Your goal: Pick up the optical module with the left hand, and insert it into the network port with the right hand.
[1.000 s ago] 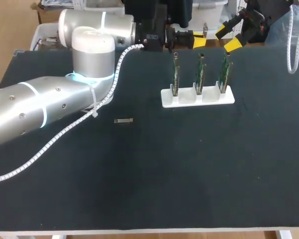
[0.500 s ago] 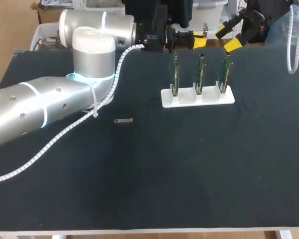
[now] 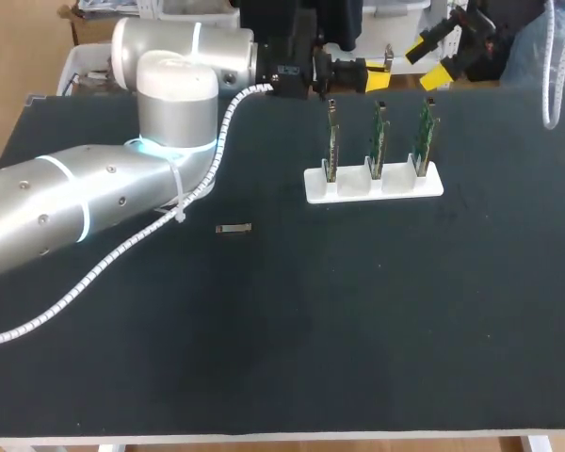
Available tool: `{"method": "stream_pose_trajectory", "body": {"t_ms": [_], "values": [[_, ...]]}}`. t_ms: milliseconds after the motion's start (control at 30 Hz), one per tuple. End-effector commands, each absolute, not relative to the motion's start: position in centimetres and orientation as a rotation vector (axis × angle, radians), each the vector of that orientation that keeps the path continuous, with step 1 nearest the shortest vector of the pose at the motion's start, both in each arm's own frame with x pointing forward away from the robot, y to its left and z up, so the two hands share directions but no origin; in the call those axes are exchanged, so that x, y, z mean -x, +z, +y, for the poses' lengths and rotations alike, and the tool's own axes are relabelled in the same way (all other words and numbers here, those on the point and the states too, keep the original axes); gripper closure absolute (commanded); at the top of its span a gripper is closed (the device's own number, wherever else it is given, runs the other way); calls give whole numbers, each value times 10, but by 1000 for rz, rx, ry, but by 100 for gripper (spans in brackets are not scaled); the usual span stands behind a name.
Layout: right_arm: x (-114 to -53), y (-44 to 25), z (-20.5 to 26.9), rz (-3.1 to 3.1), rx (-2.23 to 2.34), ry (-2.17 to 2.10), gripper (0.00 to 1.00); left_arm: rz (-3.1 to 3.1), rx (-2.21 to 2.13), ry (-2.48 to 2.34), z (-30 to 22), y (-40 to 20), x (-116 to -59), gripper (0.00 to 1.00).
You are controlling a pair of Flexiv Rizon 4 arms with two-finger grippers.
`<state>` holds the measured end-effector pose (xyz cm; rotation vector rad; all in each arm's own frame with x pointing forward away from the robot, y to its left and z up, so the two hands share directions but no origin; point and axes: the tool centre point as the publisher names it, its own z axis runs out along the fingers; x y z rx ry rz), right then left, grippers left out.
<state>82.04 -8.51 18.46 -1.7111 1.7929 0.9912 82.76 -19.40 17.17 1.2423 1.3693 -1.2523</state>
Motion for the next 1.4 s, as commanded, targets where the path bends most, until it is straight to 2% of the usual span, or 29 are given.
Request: {"method": "stream_pose_trajectory", "body": {"t_ms": [33,1400], "values": [[-836,194,-75,1650,2014,1476,0,1368,-1247,-1255,-195,171,-831,100],[-857,199,-40,1541,2125,1524,0,1368,-1247,-1255,-195,171,-831,100]]}}
